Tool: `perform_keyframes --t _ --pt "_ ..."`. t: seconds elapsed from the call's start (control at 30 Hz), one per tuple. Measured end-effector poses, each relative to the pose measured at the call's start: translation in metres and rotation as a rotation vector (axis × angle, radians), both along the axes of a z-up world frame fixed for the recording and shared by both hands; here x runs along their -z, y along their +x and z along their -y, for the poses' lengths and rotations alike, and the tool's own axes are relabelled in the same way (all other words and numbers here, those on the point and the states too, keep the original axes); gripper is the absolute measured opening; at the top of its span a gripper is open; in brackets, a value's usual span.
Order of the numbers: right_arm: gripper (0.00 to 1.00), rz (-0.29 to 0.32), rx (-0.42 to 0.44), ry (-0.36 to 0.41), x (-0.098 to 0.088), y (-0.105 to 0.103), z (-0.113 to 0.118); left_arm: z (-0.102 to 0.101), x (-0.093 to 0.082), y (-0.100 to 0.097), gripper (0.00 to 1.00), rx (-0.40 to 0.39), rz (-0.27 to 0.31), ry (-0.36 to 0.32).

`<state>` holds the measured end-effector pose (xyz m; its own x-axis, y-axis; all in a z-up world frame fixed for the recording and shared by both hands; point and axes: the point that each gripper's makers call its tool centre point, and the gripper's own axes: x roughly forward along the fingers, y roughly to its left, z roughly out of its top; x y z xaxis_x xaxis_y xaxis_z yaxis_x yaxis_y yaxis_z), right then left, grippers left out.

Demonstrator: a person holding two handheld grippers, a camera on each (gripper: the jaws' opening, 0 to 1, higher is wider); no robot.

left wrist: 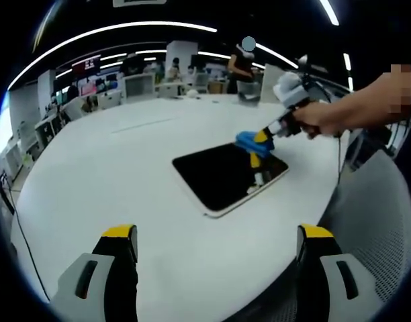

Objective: Wipe the mirror surface with the cleaning cloth until all visible marks leave the cleaned area.

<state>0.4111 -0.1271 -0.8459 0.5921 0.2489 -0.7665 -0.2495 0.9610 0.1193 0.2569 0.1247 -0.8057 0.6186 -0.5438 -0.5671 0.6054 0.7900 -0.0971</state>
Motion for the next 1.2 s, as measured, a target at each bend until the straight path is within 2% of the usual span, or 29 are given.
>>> perform_keyframes --t 0.87,1.2 --pt "0.03 -0.018 -0.026 0.053 0.002 0.007 -0.045 -0.001 0.002 0.000 0.99 -0.004 -0.010 0.008" --pt "0.03 -0.030 -0.072 0.072 0.002 0.009 -0.081 -0.002 0.001 0.000 0.99 -0.009 -0.008 0.007"
